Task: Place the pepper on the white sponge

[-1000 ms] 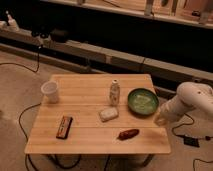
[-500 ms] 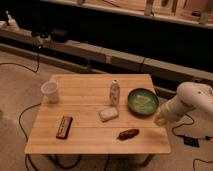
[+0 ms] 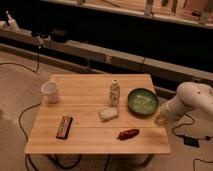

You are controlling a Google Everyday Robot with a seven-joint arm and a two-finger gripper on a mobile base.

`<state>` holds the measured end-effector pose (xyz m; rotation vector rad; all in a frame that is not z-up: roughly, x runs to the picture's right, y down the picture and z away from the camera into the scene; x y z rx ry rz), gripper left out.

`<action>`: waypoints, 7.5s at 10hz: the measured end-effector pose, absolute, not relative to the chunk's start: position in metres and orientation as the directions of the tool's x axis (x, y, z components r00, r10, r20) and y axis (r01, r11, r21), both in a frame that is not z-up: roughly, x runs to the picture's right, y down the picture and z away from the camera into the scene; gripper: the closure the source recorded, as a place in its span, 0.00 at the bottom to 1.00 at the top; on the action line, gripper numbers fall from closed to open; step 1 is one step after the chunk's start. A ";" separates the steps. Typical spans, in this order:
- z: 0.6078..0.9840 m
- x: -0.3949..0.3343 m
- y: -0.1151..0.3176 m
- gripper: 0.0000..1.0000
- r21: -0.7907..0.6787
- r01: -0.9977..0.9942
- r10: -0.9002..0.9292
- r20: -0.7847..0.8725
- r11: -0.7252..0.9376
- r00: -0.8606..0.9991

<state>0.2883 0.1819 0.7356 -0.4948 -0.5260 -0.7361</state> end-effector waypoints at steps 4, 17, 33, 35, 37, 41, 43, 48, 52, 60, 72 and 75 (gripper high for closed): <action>0.736 0.292 0.173 0.97 -0.241 0.725 -0.523 0.552 0.645 0.649; 0.719 0.250 0.210 0.98 -0.435 0.701 -0.468 0.531 0.565 0.706; 0.748 0.175 0.234 0.20 -0.400 0.594 -0.296 0.595 0.698 0.748; 0.750 0.166 0.244 0.20 -0.405 0.597 -0.297 0.594 0.692 0.747; 0.757 0.155 0.255 0.20 -0.409 0.600 -0.300 0.592 0.688 0.748; 0.779 0.140 0.264 0.27 -0.424 0.593 -0.297 0.581 0.684 0.758; 0.786 0.132 0.272 0.47 -0.452 0.586 -0.271 0.586 0.672 0.764; 0.789 0.139 0.248 0.91 -0.457 0.587 -0.312 0.544 0.669 0.779; 0.771 0.111 0.168 0.92 -0.273 0.659 -0.462 0.531 0.701 0.711; 0.763 0.009 0.141 0.92 -0.100 0.714 -0.483 0.671 0.693 0.563; 0.833 -0.016 0.156 0.92 -0.114 0.705 -0.484 0.650 0.700 0.585; 0.840 -0.011 0.151 0.92 -0.138 0.709 -0.466 0.665 0.691 0.583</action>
